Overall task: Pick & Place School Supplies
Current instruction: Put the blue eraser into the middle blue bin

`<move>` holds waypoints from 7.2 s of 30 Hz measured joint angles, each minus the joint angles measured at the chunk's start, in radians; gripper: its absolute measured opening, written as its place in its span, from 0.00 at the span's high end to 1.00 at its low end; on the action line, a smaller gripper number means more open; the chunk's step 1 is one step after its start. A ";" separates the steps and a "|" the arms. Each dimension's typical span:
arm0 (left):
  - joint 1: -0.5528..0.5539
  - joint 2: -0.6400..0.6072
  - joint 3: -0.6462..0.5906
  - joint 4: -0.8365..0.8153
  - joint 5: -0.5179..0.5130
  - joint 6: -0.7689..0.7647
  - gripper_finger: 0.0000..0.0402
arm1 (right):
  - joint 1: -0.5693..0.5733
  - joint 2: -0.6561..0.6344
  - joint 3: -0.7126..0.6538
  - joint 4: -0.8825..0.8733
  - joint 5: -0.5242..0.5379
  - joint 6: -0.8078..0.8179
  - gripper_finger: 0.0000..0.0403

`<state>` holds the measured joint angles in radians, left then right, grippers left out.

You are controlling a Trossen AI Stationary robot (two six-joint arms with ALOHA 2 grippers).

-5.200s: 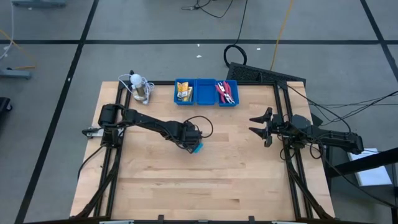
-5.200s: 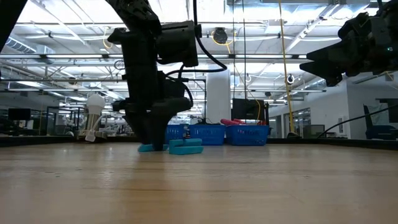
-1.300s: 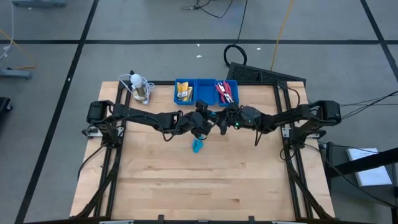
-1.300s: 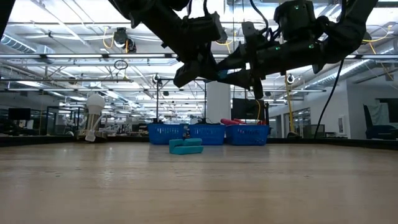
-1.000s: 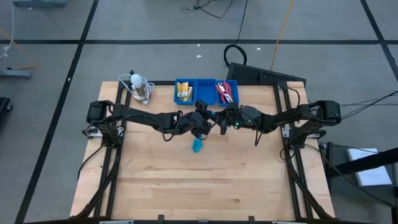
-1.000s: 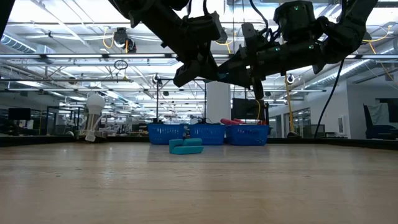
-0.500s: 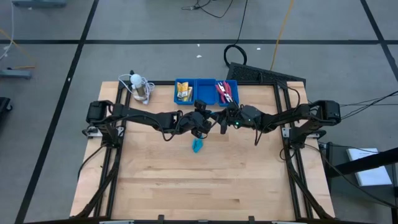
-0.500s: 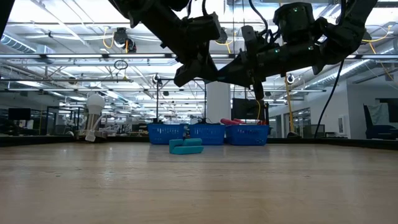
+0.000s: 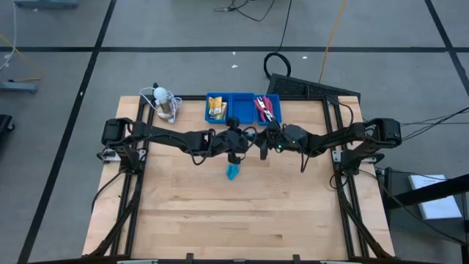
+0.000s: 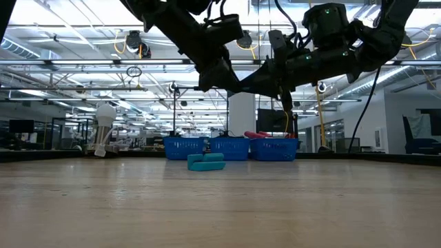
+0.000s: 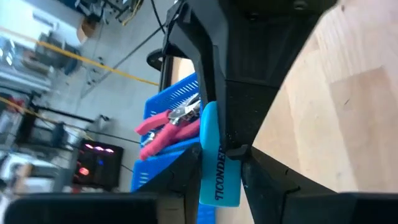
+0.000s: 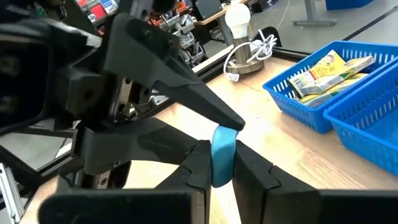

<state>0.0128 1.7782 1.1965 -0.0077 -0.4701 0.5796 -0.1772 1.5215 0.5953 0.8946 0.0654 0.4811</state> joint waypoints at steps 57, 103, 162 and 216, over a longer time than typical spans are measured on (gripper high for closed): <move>0.204 -0.388 -0.541 0.645 0.470 -0.690 0.24 | -0.270 0.314 0.377 -0.326 0.144 -0.300 0.92; -0.010 -0.310 -0.537 0.150 0.437 -0.935 0.25 | -0.049 -0.032 0.315 -0.722 -0.264 -0.389 0.54; -0.062 0.053 -0.192 -0.353 0.293 -0.922 0.25 | 0.003 -0.031 0.276 -0.653 -0.145 -0.373 0.58; -0.105 0.055 -0.194 -0.270 -0.179 -0.468 0.79 | 0.002 -0.031 0.277 -0.683 -0.145 -0.320 0.58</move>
<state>-0.0918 1.8336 1.0023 -0.2781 -0.6488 0.1118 -0.1749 1.4910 0.8719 0.2115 -0.0792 0.1606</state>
